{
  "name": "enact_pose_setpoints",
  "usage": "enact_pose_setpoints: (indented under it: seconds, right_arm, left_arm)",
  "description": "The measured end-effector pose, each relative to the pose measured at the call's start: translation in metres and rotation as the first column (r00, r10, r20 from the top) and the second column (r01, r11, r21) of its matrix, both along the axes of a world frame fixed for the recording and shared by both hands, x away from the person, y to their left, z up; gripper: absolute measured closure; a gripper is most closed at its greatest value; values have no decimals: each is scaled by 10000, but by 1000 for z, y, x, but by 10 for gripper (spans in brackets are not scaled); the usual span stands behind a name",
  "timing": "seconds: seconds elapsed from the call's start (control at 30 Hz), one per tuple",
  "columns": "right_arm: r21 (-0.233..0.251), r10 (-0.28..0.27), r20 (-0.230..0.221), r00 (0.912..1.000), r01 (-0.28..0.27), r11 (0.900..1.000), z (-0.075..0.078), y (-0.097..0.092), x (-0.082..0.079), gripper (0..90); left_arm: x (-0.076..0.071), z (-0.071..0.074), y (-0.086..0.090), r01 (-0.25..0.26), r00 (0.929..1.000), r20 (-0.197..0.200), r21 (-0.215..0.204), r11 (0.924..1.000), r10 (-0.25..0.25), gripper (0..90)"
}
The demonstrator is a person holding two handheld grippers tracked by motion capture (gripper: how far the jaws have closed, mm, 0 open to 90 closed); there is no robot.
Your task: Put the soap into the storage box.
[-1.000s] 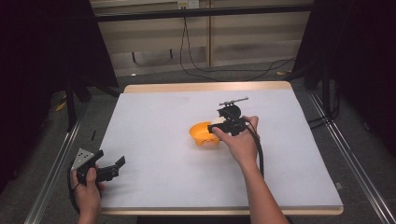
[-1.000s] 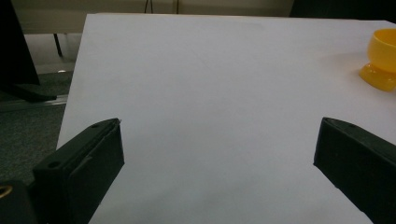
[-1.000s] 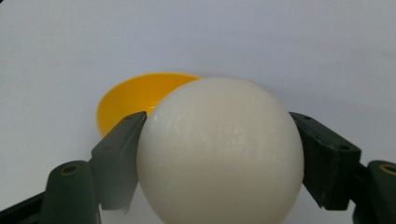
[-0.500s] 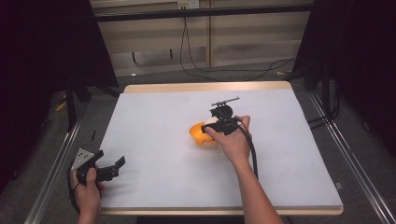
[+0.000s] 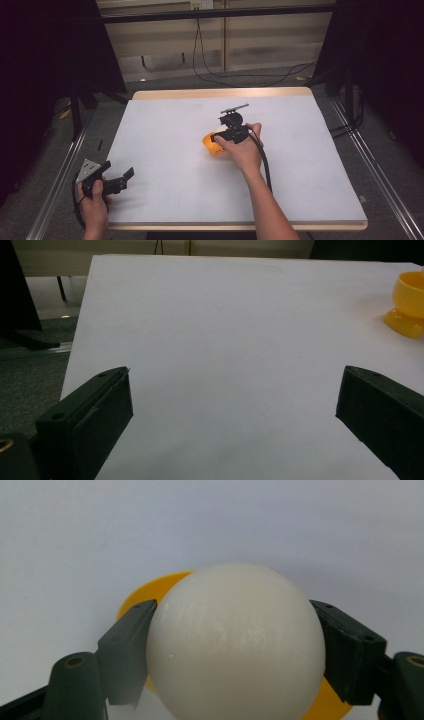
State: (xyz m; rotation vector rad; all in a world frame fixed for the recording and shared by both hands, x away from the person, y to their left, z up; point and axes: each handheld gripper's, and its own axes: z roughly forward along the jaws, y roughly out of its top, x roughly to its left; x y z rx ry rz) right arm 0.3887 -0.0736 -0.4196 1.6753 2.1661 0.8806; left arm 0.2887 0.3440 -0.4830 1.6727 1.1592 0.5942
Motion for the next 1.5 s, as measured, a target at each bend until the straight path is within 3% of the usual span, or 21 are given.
enact_pose_setpoints:
  seconds: [0.2, 0.53, 0.87, 1.0, 1.5]
  right_arm:
    - [-252, -1, -135, 9999, -3, 9997, -6, 3, 3, 240]
    - [-277, -79, -266, 9996, 71, 9996, -15, 4, 5, 240]
    - [-389, 202, -355, 9992, -216, 9990, -23, 5, 5, 237]
    - [105, 20, -213, 9998, -18, 9999, -16, 3, 2, 169]
    - [539, -226, 547, 9982, 196, 9984, 3, -22, -12, 32]
  left_arm:
    - [0, 0, 0, -5, 10000, -8, 14, 10000, 5, 14]
    - [0, 0, 0, -22, 10000, -14, 31, 10000, 22, 14]
    - [0, 0, 0, 3, 10000, -7, 6, 10000, -3, 14]
    - [0, 0, 0, -39, 10000, -1, 34, 10000, 39, 14]
    - [0, 0, 0, -36, 10000, -7, 76, 10000, 36, 14]
